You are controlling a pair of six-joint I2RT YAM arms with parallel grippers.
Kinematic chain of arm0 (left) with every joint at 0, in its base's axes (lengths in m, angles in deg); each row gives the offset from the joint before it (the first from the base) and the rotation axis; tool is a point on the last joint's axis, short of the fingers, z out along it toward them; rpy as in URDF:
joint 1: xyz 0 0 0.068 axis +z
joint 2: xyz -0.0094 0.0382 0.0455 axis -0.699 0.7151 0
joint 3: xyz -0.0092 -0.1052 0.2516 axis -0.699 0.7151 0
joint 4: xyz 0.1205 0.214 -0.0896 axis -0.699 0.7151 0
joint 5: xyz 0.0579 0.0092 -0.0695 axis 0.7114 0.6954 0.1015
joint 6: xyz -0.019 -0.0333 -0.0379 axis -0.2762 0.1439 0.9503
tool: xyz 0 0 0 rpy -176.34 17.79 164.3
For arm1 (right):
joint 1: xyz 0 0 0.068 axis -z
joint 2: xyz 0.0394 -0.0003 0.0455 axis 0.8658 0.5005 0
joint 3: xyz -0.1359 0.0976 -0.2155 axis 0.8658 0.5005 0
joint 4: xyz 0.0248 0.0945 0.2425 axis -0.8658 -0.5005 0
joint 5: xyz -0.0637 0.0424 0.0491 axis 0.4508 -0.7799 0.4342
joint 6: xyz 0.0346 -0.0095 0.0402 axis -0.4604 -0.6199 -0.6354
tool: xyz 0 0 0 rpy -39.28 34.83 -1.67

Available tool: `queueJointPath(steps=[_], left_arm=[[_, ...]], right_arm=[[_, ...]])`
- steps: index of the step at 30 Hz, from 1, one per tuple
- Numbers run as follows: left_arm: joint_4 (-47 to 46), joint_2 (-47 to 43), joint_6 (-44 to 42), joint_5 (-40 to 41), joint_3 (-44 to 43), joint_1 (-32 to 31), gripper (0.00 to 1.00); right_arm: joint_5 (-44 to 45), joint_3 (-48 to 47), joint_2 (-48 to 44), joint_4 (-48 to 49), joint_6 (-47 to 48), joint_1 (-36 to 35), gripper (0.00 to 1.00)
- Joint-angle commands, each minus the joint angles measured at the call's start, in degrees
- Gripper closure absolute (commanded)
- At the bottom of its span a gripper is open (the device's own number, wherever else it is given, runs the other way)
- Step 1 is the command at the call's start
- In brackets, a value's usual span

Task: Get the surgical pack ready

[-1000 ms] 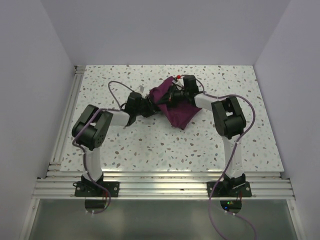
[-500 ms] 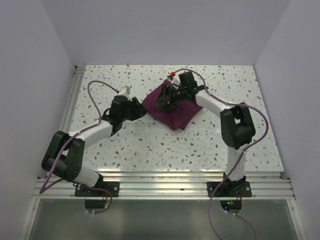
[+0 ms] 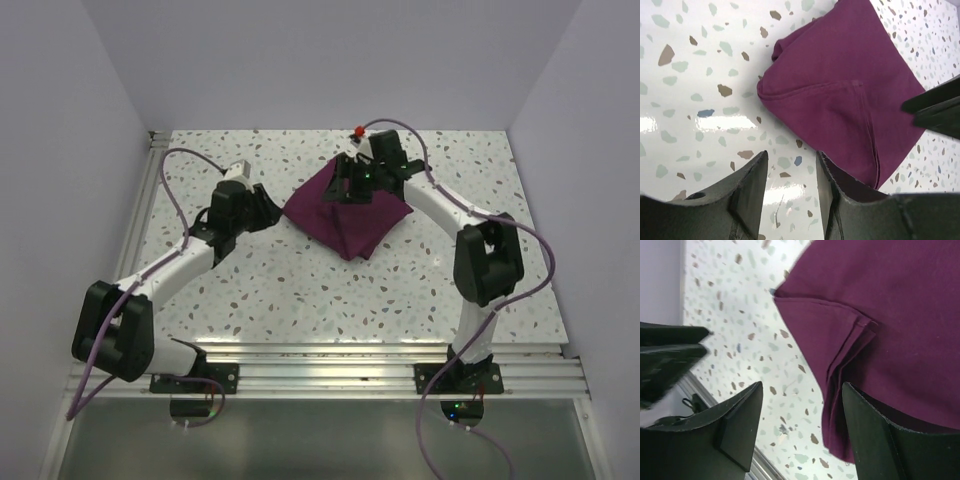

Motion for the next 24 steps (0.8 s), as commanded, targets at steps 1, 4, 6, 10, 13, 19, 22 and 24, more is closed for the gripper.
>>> queueJointPath(steps=[1,4,6,10,13,19,22,24], left_arm=[[1.08,1.34,-2.74,1.04,-4.56,1.37,0.53],[1.08,1.44,-3.0,0.68,-4.92,1.72,0.53],[0.99,1.44,-3.26,0.77,-4.92,1.9,0.53],[1.08,2.31,-3.53,0.42,-5.71,2.6,0.53],[1.08,3.02,-3.79,0.07,-6.41,2.86,0.53],[3.02,7.93,-4.06,-0.9,-10.27,3.04,0.53],[2.66,12.32,-4.23,-2.21,-13.96,3.04,0.53],[2.58,15.05,-5.11,-4.4,-17.99,3.13,0.53]], right_arm=[[4.53,1.25,4.09,-0.07,2.74,-2.13,0.32],[5.15,2.74,5.41,1.86,3.1,-4.15,0.32],[4.19,3.18,5.68,2.65,3.45,-6.34,0.32],[-2.12,6.07,4.46,4.23,5.29,-9.69,0.32],[-7.76,10.46,0.78,5.38,7.49,-11.18,0.32],[-9.17,18.56,-4.33,0.29,11.1,-11.71,0.32],[-5.85,21.99,-8.29,1.6,9.78,-11.45,0.31],[-1.99,23.22,-12.14,2.74,7.07,-10.31,0.31]])
